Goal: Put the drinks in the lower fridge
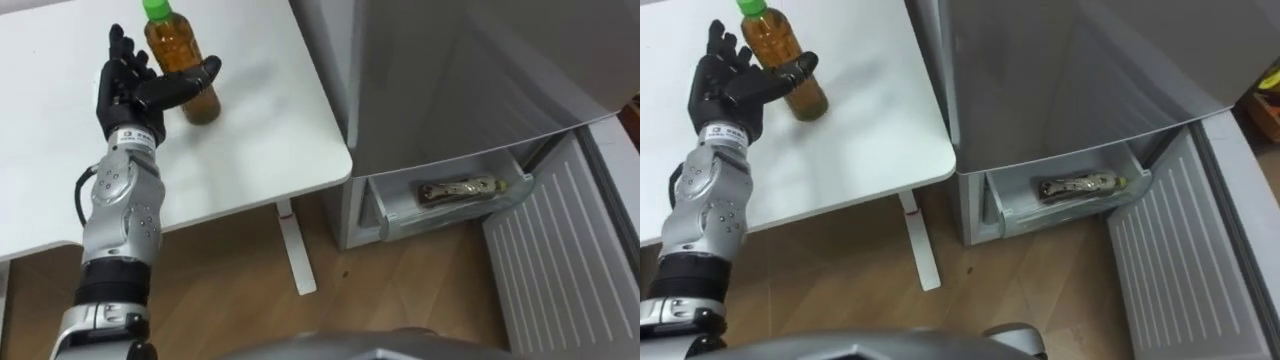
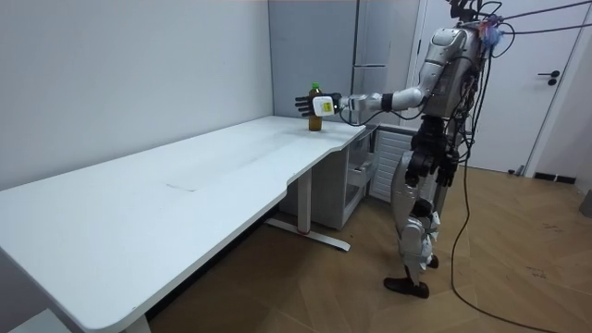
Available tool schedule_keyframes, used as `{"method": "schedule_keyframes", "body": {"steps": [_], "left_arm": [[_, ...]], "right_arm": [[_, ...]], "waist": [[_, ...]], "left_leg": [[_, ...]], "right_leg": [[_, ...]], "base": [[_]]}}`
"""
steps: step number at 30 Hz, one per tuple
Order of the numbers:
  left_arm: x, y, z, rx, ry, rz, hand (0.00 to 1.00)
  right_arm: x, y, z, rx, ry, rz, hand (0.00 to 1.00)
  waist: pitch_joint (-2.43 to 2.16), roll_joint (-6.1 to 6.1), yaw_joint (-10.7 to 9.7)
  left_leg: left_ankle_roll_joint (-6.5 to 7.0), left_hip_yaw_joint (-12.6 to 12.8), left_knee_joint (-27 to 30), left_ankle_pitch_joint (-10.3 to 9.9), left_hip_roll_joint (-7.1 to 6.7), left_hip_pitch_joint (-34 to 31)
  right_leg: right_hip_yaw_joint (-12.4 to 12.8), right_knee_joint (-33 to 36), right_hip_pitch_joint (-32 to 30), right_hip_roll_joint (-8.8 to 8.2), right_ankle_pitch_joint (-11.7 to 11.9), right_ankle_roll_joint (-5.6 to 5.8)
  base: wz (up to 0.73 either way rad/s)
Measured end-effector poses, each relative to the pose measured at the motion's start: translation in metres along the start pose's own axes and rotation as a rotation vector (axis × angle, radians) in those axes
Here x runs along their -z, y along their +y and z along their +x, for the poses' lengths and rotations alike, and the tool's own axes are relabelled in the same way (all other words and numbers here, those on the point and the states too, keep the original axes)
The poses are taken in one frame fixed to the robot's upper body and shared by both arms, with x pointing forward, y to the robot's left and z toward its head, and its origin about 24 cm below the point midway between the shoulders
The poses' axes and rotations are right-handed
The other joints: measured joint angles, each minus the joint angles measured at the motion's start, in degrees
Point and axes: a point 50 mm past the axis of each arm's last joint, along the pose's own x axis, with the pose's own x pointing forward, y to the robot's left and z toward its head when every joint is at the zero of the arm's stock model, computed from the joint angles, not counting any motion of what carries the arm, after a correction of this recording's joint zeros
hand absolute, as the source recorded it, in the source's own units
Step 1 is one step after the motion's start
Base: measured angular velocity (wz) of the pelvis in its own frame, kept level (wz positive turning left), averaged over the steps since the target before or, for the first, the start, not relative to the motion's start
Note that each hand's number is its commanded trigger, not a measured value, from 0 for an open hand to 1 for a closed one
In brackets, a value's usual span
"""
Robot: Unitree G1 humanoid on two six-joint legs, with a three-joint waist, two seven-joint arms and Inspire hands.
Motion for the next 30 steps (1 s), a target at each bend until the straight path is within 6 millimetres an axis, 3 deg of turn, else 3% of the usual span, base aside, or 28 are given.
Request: {"method": "schedule_keyframes", "body": {"steps": [6, 18, 30], "left_arm": [[-0.009, 0.004, 0.009, 0.003, 0.001, 0.036, 0.00], [-0.013, 0.004, 0.015, -0.006, 0.036, 0.031, 0.00], [-0.014, 0.019, 0.017, -0.058, 0.065, 0.037, 0.00]], "right_arm": [[0.000, -0.001, 0.000, -0.003, 0.004, -0.053, 0.00], [0.000, -0.007, -0.001, 0.012, 0.012, -0.007, 0.00], [0.003, -0.009, -0.001, 0.020, 0.031, 0.013, 0.00]], "waist": [[-0.24, 0.48, -0.12], [-0.41, 1.77, -0.26], [-0.26, 1.61, -1.21]], "left_leg": [[-0.05, 1.08, 0.01, -0.03, 0.19, -0.08], [-0.09, 1.37, 0.02, -0.06, 0.21, -0.05], [-0.23, 2.40, 0.18, -0.18, 0.65, -0.09]], "right_leg": [[1.43, 0.14, -0.98, 0.22, 0.04, -0.05], [1.76, 0.14, -1.29, 0.24, 0.13, -0.01], [2.86, 1.09, -1.94, 0.67, 0.16, -0.07]], "base": [[-0.12], [-0.01], [-0.05]]}}
